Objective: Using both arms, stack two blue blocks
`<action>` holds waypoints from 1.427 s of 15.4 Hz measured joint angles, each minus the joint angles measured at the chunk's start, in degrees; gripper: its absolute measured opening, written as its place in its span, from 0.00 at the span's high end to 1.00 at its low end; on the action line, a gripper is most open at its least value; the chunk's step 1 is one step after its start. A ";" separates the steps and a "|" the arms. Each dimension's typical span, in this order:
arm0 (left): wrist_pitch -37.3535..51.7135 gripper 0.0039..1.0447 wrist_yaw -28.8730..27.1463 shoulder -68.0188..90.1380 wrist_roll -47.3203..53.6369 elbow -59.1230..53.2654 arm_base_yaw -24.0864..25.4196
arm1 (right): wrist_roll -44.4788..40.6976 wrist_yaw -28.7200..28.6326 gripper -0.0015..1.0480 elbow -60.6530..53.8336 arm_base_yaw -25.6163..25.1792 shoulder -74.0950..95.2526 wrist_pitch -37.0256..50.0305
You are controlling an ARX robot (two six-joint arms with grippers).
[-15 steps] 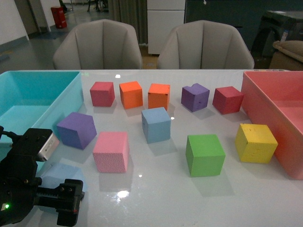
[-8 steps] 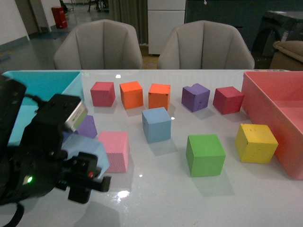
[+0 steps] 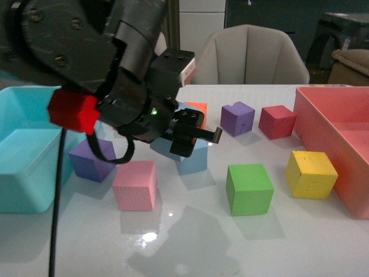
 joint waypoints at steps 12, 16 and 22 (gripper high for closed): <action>-9.88 0.58 -1.46 17.94 -3.19 25.55 0.09 | 0.00 0.00 0.06 0.00 0.00 0.00 0.02; -9.70 0.58 -2.21 19.17 -4.26 26.56 0.09 | 0.00 -0.02 0.06 0.00 0.00 0.00 0.00; -9.44 0.07 -2.25 20.06 -4.20 26.56 0.31 | 0.00 0.00 0.06 0.00 0.00 0.00 0.02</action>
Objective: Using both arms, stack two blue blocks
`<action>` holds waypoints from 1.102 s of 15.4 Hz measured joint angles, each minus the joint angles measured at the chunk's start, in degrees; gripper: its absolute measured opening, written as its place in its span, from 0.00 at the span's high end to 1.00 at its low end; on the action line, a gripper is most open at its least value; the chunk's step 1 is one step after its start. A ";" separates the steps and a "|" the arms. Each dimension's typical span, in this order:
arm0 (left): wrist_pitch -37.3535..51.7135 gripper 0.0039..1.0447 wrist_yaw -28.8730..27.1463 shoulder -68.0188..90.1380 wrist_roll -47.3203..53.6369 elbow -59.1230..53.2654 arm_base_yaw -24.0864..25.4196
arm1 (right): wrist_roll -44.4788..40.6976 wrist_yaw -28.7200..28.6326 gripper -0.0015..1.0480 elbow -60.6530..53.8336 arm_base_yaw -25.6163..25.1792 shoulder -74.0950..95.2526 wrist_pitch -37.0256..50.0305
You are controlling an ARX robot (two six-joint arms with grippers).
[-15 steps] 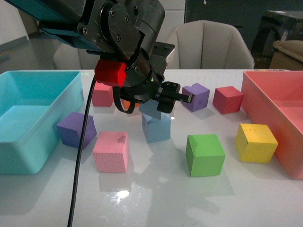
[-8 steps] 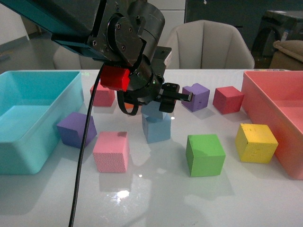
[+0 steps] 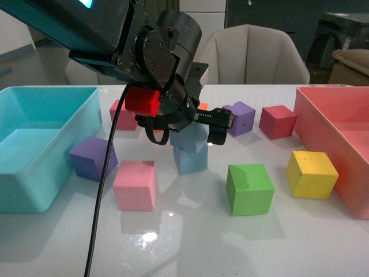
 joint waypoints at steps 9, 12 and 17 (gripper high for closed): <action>2.10 0.06 -0.42 -0.31 -0.09 -0.15 -0.26 | 0.00 -0.02 0.06 0.00 0.00 0.00 0.00; 2.86 0.06 -0.42 -1.42 -0.31 -0.81 -0.44 | 0.00 0.00 0.06 0.00 0.00 0.00 -0.02; 9.57 0.06 0.59 -12.48 -1.31 -7.37 -2.25 | 0.00 0.00 0.06 0.00 0.00 0.00 0.00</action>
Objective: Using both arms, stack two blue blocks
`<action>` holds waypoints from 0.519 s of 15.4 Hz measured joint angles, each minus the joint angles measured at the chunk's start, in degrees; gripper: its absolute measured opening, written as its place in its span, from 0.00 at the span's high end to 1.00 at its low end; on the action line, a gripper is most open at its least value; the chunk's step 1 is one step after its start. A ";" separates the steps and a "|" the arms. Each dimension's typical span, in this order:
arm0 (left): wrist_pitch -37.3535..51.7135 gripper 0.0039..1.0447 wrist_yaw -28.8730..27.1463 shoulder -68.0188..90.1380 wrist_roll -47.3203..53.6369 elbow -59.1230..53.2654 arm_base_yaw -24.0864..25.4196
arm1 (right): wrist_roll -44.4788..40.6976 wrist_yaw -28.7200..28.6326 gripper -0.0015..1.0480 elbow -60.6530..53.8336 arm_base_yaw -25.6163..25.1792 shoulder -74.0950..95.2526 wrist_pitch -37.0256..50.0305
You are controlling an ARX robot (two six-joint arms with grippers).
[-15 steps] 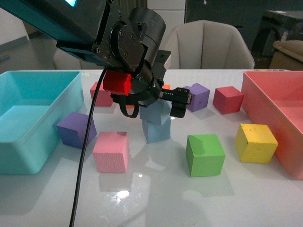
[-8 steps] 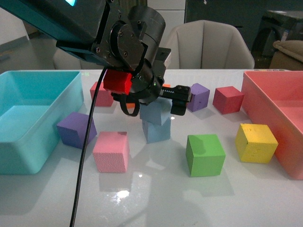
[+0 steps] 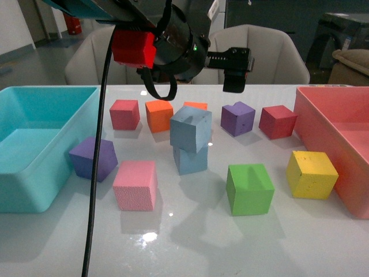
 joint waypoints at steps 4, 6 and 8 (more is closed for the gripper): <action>8.83 0.06 1.27 -13.57 -2.67 -14.10 -1.97 | 0.00 0.00 0.06 0.00 0.00 0.00 -0.02; 19.50 0.10 -3.10 -20.17 -2.91 -22.77 -2.47 | 0.02 0.00 0.06 0.00 0.00 0.00 0.00; 39.41 0.32 -17.42 -29.68 0.50 -39.95 2.10 | 0.00 0.00 0.06 0.00 0.00 0.00 -0.04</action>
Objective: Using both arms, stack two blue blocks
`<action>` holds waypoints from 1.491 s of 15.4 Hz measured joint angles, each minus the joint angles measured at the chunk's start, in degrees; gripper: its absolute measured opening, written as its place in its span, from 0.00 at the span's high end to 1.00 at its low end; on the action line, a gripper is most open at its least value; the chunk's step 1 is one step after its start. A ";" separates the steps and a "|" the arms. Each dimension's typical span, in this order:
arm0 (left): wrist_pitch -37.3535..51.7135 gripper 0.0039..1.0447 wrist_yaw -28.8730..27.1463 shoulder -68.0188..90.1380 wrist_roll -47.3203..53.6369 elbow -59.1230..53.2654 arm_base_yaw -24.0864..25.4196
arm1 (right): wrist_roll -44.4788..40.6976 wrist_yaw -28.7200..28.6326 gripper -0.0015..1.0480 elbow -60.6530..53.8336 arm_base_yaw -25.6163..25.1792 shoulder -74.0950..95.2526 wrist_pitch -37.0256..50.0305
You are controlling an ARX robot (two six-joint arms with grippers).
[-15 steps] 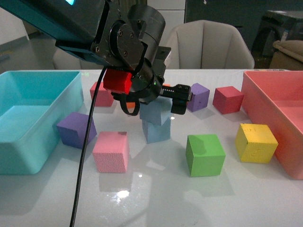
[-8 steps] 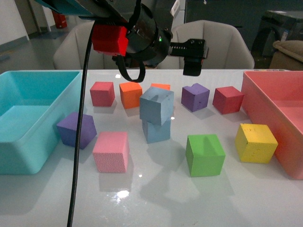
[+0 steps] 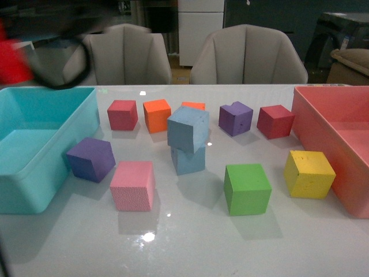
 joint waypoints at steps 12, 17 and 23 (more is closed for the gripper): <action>6.99 0.99 14.16 -37.83 1.22 -42.42 19.28 | 0.00 0.00 0.06 0.00 0.00 0.00 0.04; 3.63 0.99 20.13 -48.28 1.27 -48.48 25.35 | 0.00 -0.02 0.06 0.00 0.00 0.00 0.02; -12.39 0.99 20.28 -64.81 1.27 -49.68 25.20 | 0.00 0.00 0.06 0.00 0.00 0.00 0.02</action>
